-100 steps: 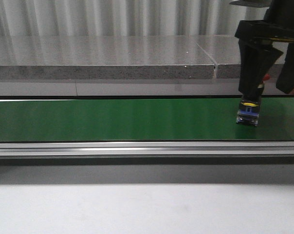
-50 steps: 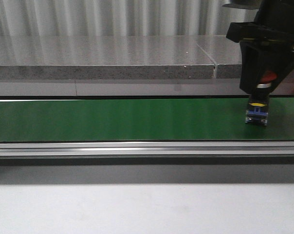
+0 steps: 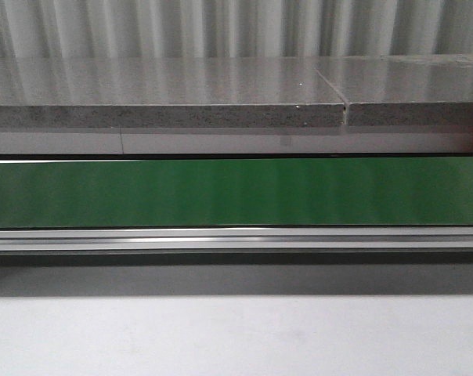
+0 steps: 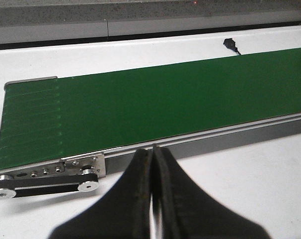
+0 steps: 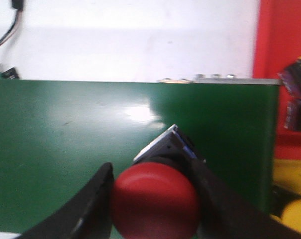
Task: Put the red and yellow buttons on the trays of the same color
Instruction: 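Carry the red button into the red tray and open right gripper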
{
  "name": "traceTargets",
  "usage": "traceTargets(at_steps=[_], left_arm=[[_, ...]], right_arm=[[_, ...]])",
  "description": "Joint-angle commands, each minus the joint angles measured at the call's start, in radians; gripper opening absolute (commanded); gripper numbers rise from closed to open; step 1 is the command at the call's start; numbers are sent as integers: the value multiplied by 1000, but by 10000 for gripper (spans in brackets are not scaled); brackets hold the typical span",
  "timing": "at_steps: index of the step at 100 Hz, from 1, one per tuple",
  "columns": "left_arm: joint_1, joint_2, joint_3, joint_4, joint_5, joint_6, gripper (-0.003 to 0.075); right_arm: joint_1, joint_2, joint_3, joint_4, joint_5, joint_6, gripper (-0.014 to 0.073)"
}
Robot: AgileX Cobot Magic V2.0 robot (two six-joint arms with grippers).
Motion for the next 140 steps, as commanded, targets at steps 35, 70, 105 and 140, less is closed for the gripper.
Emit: traceTargets(at_steps=[35,70,105,140], left_arm=[[-9,6,-28,-13,-68,-3,-21],[-9,6,-28,-13,-68,-3,-21],[-9,6,-28,-13,-68,-3,-21],[-9,6,-28,-13,-68,-3,-21]], right_arm=[[-300,-6,-41,4,-149,211,155],[-373,171,-176,4,-124,212,155],[-379,271,-191,4,-258,213,155],[-379,358,-191,15,-409,213,155]])
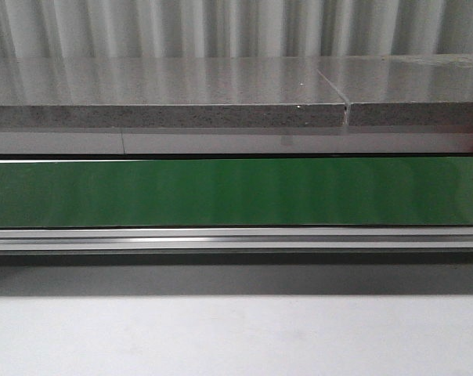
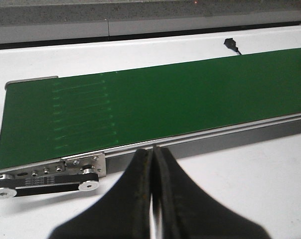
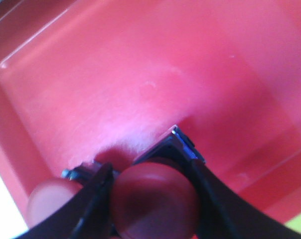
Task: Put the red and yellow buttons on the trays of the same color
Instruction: 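Carry the red button into the red tray and open right gripper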
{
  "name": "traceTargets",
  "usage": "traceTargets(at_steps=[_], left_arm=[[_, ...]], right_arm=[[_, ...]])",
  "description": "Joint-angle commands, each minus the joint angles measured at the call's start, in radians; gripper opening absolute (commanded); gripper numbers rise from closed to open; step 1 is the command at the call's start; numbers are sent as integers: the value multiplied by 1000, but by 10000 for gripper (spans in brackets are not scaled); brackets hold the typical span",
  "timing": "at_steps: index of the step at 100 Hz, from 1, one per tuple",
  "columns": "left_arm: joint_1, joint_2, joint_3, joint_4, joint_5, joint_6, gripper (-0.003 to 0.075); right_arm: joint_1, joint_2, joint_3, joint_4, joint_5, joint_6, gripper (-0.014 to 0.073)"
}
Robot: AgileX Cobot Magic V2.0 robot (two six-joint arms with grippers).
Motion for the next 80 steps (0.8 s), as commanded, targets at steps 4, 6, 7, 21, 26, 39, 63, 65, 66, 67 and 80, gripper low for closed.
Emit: traceTargets(at_steps=[4,6,7,21,26,39,63,65,66,67,80], left_arm=[[-9,6,-28,-13,-68,-3,-21],[-9,6,-28,-13,-68,-3,-21],[-9,6,-28,-13,-68,-3,-21],[-9,6,-28,-13,-68,-3,-21],[-9,6,-28,-13,-68,-3,-21],[-9,6,-28,-13,-68,-3,-21],[-9,6,-28,-13,-68,-3,-21],[-9,6,-28,-13,-68,-3,-21],[-9,6,-28,-13,-68,-3,-21],[-9,6,-28,-13,-68,-3,-21],[-9,6,-28,-13,-68,-3,-21]], right_arm=[[-7,-31,-36,18,-99,4,155],[-7,-26,-36,22,-104,4,155],[-7,-25,-36,26,-108,4,155],[-7,-11,-36,88,-145,3,155],[-7,-9,-36,93,-159,3,155],[-7,-1,-36,94,-167,3,155],[-7,17,-36,99,-141,3,174],[-7,17,-36,99,-139,3,192],[-7,17,-36,99,-136,3,199],[-7,17,-36,99,-136,3,207],[-7,17,-36,101,-129,3,438]])
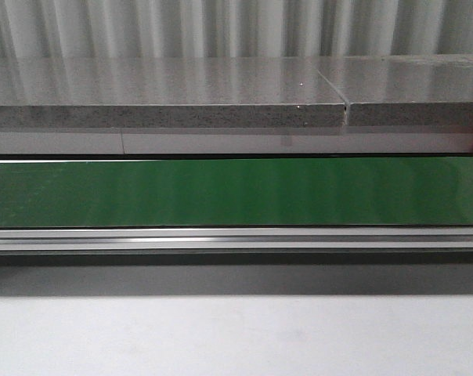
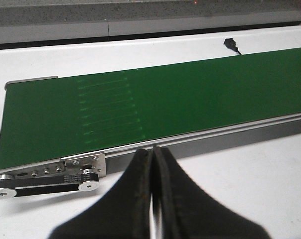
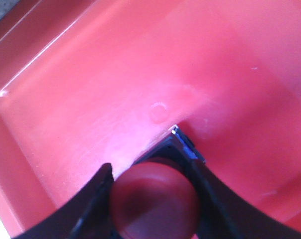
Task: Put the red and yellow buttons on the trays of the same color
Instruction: 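Carry the red button into the red tray and open right gripper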
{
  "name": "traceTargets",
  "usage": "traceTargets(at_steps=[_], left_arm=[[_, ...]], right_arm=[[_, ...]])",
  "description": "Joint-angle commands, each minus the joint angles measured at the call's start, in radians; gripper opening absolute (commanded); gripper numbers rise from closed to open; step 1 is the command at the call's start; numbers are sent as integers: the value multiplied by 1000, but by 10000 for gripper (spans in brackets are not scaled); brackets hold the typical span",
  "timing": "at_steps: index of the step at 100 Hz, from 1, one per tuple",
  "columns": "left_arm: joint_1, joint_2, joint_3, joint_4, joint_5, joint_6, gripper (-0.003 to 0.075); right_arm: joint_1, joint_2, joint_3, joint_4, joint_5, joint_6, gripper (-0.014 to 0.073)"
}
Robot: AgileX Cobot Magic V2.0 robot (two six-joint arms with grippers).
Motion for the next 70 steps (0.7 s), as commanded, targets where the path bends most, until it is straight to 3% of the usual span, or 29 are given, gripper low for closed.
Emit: traceTargets(at_steps=[1,6,13,59,70], left_arm=[[-9,6,-28,-13,-68,-3,-21],[-9,6,-28,-13,-68,-3,-21],[-9,6,-28,-13,-68,-3,-21],[-9,6,-28,-13,-68,-3,-21],[-9,6,-28,-13,-68,-3,-21]], right_arm=[[-7,-56,-36,14,-31,3,449],[-7,-56,-36,14,-31,3,519],[-7,-56,-36,14,-31,3,552],[-2,-227,-36,-10,-33,-37,549],[22,-291,-36,-20,-8,-95,466]])
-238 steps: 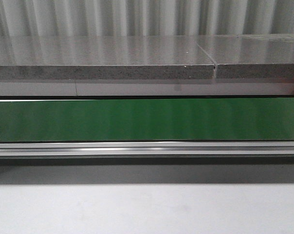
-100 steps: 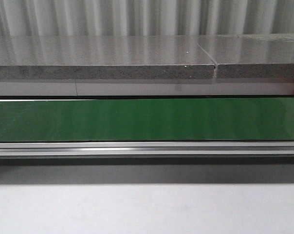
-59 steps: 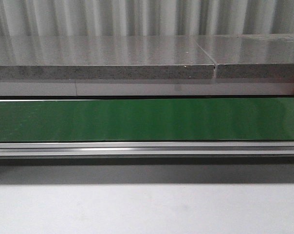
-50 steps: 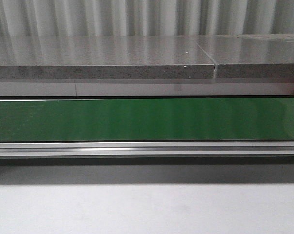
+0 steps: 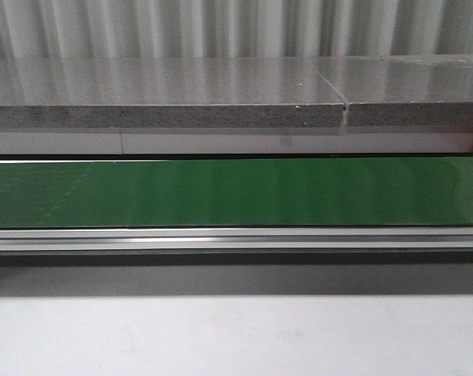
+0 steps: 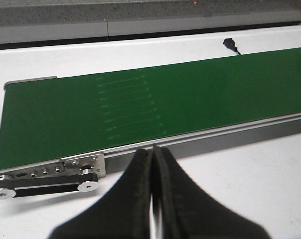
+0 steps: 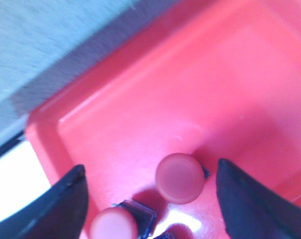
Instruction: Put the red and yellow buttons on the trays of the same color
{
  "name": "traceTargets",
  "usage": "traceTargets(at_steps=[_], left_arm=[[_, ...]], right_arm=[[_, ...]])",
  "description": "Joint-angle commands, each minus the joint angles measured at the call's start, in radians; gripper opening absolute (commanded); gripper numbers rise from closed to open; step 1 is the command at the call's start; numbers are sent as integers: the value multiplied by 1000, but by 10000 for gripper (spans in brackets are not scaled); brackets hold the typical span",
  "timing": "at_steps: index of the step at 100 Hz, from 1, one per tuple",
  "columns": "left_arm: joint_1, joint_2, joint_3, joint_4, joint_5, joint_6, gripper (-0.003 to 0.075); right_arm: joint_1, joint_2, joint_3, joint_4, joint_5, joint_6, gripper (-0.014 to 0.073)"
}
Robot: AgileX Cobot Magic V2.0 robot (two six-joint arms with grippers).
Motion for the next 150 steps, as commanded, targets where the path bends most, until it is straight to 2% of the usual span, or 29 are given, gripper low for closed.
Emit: traceTargets(at_steps=[1,10,29,39,67,97,118,150], left_arm=[[-9,6,-28,-13,-68,-3,-21],[-9,6,-28,-13,-68,-3,-21],[-9,6,-28,-13,-68,-3,-21],[-9,6,-28,-13,-68,-3,-21],[-9,6,-28,-13,-68,-3,-21],[-9,6,-28,-13,-68,-3,-21],[-9,6,-28,-13,-104,-3,-21],[-9,6,-28,-13,-132,-3,-21]], right_arm=[[21,-112,-31,-12,-18,-58,448],[58,-158,-28,-25,8,-82,322],[191,-225,-27,-116,65,-82,1],[261,-253,-27,-162,93,-82,-110],[427,-332,-14,-185,176,-84,-106],[565,-497,192,-185,107,-102,-106],[612,-646,357,-185,72,-103,-106],[613,-938,599,-185,41,-103,-106]])
